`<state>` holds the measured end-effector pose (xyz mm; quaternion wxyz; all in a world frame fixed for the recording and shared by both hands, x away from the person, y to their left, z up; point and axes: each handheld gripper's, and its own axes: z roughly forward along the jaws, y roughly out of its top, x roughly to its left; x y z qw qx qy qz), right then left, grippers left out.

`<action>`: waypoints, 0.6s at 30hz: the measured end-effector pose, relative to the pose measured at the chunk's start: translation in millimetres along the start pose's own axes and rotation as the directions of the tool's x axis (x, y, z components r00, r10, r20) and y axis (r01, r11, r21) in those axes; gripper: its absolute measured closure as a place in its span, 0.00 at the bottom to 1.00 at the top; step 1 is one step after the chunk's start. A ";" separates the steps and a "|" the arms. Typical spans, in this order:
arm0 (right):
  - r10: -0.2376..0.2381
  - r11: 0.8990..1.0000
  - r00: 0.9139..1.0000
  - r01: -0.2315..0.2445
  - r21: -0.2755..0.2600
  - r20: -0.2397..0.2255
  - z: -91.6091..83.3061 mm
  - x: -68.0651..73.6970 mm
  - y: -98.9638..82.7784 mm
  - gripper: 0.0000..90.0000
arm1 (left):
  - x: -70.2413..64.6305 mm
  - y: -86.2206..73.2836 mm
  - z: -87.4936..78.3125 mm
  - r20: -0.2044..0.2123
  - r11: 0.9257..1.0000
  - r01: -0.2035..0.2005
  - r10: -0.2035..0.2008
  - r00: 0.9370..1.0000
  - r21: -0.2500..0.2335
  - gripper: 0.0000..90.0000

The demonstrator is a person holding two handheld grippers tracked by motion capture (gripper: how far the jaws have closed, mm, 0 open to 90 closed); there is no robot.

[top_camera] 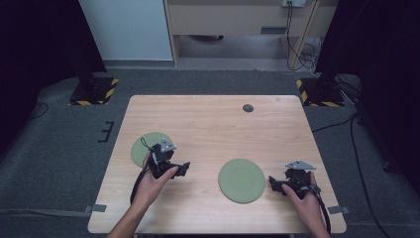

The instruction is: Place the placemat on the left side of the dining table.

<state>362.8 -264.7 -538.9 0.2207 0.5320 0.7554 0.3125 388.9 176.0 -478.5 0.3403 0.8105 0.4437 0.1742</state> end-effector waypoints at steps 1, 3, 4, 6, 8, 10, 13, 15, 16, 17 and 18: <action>0.000 1.000 1.000 0.000 0.000 0.000 0.0 0.0 0.0 0.01 | -2.7 -1.1 0.6 -0.004 1.000 -0.003 0.003 1.000 0.006 0.05; 0.000 1.000 1.000 0.000 0.000 0.000 0.0 0.0 0.0 0.01 | -6.6 -3.0 1.4 0.005 1.000 -0.009 0.009 1.000 0.013 0.05; 0.000 1.000 1.000 0.000 0.000 0.000 0.0 0.0 0.0 0.01 | -8.6 -4.0 1.9 0.008 1.000 -0.014 0.014 1.000 0.016 0.05; 0.000 1.000 1.000 0.000 0.000 0.000 0.0 0.0 0.0 0.01 | -12.8 -5.8 3.0 0.015 0.999 -0.027 0.027 1.000 0.020 0.05; 0.000 1.000 1.000 0.000 0.000 0.000 0.0 0.0 0.0 0.01 | -17.0 -7.8 4.5 0.022 0.999 -0.038 0.037 0.999 0.022 0.05; 0.000 1.000 1.000 0.000 0.000 0.000 0.0 0.0 0.0 0.01 | -20.7 -10.6 6.7 0.035 0.999 -0.038 0.037 0.999 0.018 0.05; 0.000 1.000 1.000 0.000 0.000 0.000 0.0 0.0 0.0 0.01 | -27.6 -16.2 12.3 0.058 0.999 -0.048 0.047 0.997 0.023 0.05; 0.000 1.000 1.000 0.000 0.000 0.000 0.0 0.0 0.0 0.01 | -32.8 -21.2 17.6 0.073 0.998 -0.055 0.053 0.996 0.032 0.05; 0.000 1.000 1.000 0.000 0.000 0.000 0.0 0.0 0.0 0.01 | -35.5 -23.9 20.6 0.078 0.997 -0.061 0.058 0.995 0.038 0.05; 0.000 1.000 1.000 0.000 0.000 0.000 0.0 0.0 0.0 0.01 | -38.4 -26.5 23.5 0.083 0.997 -0.065 0.061 0.995 0.042 0.05; 0.000 1.000 1.000 0.000 0.000 0.000 0.0 0.0 0.0 0.01 | -41.5 -28.9 26.1 0.087 0.996 -0.071 0.067 0.994 0.045 0.05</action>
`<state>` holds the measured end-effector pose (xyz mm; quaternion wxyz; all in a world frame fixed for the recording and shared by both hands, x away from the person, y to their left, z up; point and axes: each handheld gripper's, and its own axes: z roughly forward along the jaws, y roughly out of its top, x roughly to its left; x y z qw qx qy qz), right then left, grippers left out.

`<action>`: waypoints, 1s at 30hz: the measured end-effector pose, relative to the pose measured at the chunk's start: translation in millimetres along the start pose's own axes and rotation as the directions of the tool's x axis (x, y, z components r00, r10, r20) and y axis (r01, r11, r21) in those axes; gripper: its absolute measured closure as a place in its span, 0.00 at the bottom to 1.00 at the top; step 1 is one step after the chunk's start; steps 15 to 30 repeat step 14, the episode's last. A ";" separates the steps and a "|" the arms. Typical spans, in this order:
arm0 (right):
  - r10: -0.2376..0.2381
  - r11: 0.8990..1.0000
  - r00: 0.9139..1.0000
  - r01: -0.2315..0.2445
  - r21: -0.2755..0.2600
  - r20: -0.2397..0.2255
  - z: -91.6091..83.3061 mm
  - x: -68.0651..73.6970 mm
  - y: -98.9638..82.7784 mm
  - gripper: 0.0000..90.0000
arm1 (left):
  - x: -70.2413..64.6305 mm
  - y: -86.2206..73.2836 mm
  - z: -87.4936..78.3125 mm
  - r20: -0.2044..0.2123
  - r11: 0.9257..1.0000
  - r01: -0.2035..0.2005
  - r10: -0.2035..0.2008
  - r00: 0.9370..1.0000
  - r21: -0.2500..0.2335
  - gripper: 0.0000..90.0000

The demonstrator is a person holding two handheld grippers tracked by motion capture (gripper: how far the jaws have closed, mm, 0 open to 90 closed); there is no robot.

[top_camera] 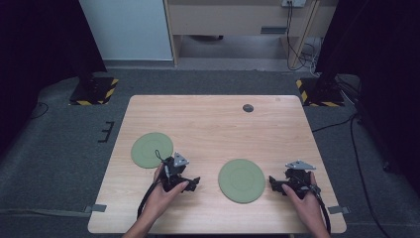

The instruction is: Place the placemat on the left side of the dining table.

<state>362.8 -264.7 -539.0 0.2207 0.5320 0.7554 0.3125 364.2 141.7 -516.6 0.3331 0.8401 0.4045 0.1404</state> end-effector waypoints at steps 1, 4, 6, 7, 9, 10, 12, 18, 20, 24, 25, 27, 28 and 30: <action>0.000 1.000 1.000 0.000 0.000 0.000 0.0 0.0 0.0 0.01 | -2.9 -1.9 2.7 0.003 1.000 -0.006 0.006 1.000 0.003 0.05; 0.000 1.000 1.000 0.000 0.000 0.000 0.0 0.0 0.0 0.01 | -11.4 -8.2 11.0 0.025 1.000 -0.014 0.014 1.000 -0.005 0.06; 0.000 1.000 1.000 0.000 0.000 0.000 0.0 0.0 0.0 0.01 | -17.1 -10.9 14.6 0.001 0.999 -0.046 0.047 0.999 -0.015 0.03; -0.001 1.000 1.000 0.001 0.000 0.000 -0.1 0.0 -0.1 0.01 | -18.3 -10.9 14.8 0.009 0.999 -0.044 0.044 0.999 -0.021 0.02; 0.000 1.000 1.000 0.000 0.001 0.000 -0.2 0.2 -0.2 0.01 | -20.6 -11.3 16.0 0.007 0.999 -0.047 0.047 0.999 -0.029 0.03; 0.001 1.000 1.000 -0.001 0.001 0.000 -0.3 0.3 -0.2 0.01 | -21.6 -11.9 17.0 0.002 0.998 -0.045 0.045 0.999 -0.036 0.01; 0.001 1.000 1.000 -0.001 0.001 0.000 -0.3 0.3 -0.3 0.01 | -21.2 -11.9 17.0 0.007 0.998 -0.042 0.042 0.999 -0.036 0.00; 0.001 1.000 1.000 -0.001 0.001 0.000 -0.3 0.3 -0.2 0.01 | -21.4 -12.0 16.9 0.006 0.998 -0.044 0.044 0.999 -0.035 0.00; 0.001 1.000 1.000 -0.001 0.001 0.000 -0.3 0.3 -0.2 0.01 | -21.4 -12.0 16.9 0.006 0.998 -0.044 0.044 0.999 -0.035 0.00; 0.001 1.000 1.000 -0.001 0.001 0.000 -0.3 0.3 -0.2 0.01 | -21.4 -12.0 16.9 0.006 0.998 -0.044 0.044 0.999 -0.035 0.00; 0.001 1.000 1.000 -0.001 0.001 0.000 -0.3 0.3 -0.2 0.01 | -21.4 -12.0 16.9 0.006 0.998 -0.044 0.044 0.999 -0.035 0.00; 0.001 1.000 1.000 -0.001 0.001 0.000 -0.3 0.3 -0.2 0.01 | -21.4 -12.0 16.9 0.006 0.998 -0.044 0.044 0.999 -0.035 0.00; 0.001 1.000 1.000 -0.001 0.001 0.000 -0.3 0.3 -0.2 0.01 | -21.4 -12.0 16.9 0.006 0.998 -0.044 0.044 0.999 -0.035 0.00; 0.001 1.000 1.000 -0.001 0.001 0.000 -0.3 0.3 -0.2 0.01 | -21.4 -12.0 16.9 0.006 0.998 -0.044 0.044 0.999 -0.035 0.00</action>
